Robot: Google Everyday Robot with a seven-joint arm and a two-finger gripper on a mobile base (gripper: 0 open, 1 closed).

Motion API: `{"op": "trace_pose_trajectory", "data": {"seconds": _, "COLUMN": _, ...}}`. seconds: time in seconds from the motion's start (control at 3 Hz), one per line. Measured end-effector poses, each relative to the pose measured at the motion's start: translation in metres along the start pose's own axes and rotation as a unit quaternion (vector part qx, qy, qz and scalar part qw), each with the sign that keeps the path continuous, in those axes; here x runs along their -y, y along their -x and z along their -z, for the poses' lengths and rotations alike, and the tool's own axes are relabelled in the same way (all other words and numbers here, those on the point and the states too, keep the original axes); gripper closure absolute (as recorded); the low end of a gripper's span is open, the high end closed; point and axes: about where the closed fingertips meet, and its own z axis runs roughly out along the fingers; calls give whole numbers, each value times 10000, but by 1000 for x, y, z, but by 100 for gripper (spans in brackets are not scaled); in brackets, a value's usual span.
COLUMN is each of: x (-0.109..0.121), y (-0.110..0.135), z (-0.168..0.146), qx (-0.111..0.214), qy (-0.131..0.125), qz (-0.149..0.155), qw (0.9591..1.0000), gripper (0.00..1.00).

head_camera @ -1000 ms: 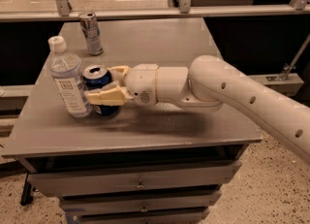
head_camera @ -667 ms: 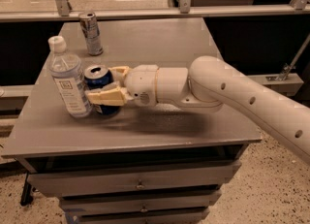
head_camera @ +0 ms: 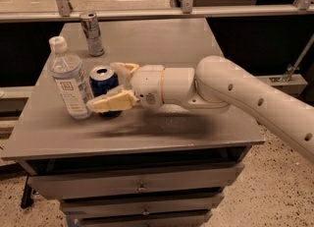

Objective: Move pepsi can near blue plastic bottle

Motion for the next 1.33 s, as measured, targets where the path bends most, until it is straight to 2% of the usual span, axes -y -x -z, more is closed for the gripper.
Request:
{"op": "trace_pose_trajectory", "data": {"seconds": 0.33, "x": 17, "y": 1, "z": 25, "qx": 27, "qy": -259, "qz": 17, "qw": 9997, "gripper": 0}}
{"op": "trace_pose_trajectory", "data": {"seconds": 0.67, "x": 47, "y": 3, "z": 76, "qx": -79, "qy": -719, "qz": 204, "qw": 9972, "gripper": 0}}
{"op": "trace_pose_trajectory", "data": {"seconds": 1.0, "x": 84, "y": 7, "z": 130, "qx": -248, "qy": -1179, "qz": 445, "qw": 9917, "gripper": 0}}
{"op": "trace_pose_trajectory", "data": {"seconds": 1.33, "x": 131, "y": 20, "z": 189, "qx": -423, "qy": -1908, "qz": 615, "qw": 9788, "gripper": 0}}
